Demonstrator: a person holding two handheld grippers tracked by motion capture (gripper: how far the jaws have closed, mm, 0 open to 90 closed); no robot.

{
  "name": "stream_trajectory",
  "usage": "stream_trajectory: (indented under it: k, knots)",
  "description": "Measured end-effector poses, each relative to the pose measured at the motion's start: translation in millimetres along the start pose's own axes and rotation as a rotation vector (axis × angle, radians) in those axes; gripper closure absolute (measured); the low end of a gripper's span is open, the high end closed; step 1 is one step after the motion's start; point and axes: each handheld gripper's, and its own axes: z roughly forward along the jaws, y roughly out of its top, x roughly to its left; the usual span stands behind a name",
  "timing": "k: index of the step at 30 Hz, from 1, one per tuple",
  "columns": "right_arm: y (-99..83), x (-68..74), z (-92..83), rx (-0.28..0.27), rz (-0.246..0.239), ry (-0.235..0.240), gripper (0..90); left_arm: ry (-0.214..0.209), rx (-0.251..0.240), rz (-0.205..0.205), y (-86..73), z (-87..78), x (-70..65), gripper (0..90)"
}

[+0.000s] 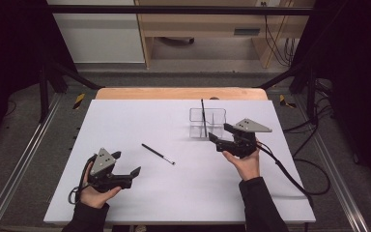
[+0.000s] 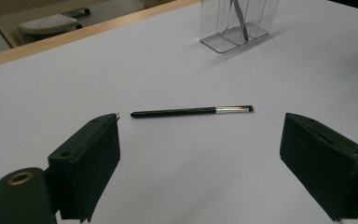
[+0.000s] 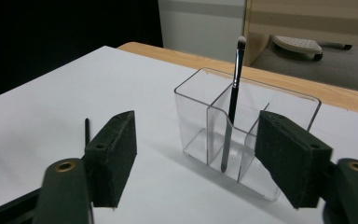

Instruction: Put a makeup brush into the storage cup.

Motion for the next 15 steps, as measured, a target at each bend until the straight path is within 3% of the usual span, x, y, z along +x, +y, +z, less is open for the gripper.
stream_trajectory:
  k: [7, 15]
  knots:
    - [-8.5, 2.4, -22.1, -0.002, -0.016, 0.015, 19.2, -0.002, -0.004, -0.002, 0.9, -1.4, 1.1, 11.2]
    - [-17.8, 1.7, -44.6, -0.018, 0.003, 0.012, 13.2, -0.003, -0.017, -0.014, 2.1, -4.0, 3.7, 11.0]
